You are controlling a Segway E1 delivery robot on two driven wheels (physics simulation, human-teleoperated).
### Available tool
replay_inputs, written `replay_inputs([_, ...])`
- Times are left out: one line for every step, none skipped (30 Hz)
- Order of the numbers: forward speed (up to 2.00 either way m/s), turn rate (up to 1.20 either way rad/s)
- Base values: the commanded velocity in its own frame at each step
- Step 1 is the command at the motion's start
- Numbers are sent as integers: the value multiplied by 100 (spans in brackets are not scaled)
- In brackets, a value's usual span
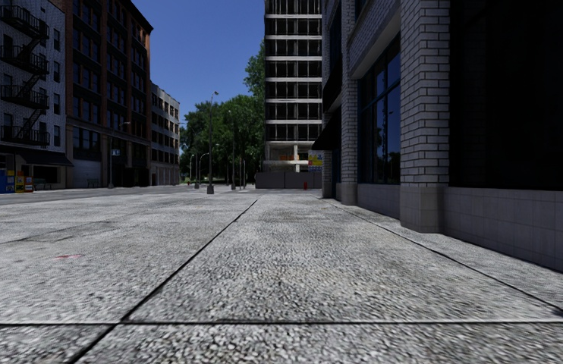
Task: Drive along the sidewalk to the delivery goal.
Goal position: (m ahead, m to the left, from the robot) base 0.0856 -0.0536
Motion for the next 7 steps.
replay_inputs([0,0])
replay_inputs([0,0])
replay_inputs([0,0])
replay_inputs([0,0])
replay_inputs([0,0])
replay_inputs([0,0])
replay_inputs([0,0])
